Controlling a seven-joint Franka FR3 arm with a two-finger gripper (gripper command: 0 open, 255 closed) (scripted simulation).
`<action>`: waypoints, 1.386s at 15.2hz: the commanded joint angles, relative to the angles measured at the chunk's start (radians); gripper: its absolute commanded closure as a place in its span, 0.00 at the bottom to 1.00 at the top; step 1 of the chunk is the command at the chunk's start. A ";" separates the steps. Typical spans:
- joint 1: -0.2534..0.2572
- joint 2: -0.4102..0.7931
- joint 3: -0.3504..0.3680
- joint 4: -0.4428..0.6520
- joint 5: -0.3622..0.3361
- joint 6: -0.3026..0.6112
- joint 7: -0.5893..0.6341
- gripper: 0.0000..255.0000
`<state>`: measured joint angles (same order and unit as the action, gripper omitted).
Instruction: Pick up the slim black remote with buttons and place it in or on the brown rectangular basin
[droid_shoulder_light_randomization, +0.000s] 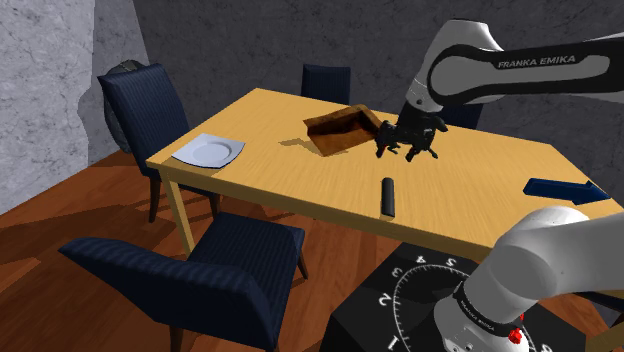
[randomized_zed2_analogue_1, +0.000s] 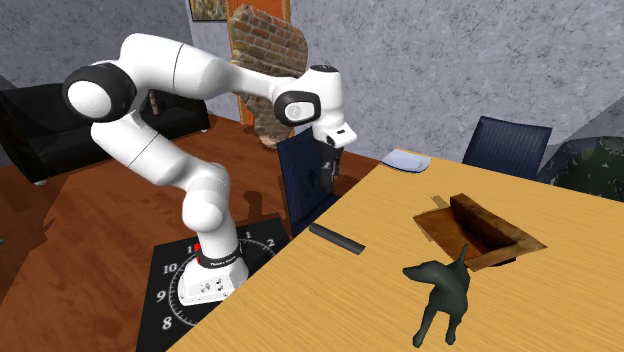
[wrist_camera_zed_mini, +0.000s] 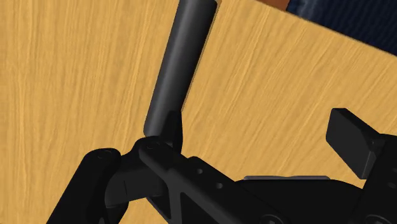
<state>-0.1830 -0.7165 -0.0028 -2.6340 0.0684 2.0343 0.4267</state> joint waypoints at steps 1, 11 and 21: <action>-0.030 0.029 0.003 -0.045 0.005 0.061 0.057 0.00; -0.135 0.190 0.018 -0.212 0.036 0.332 0.271 0.00; -0.127 0.269 0.020 -0.241 0.048 0.440 0.265 0.00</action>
<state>-0.3097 -0.4482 0.0167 -2.8745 0.1160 2.4732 0.6914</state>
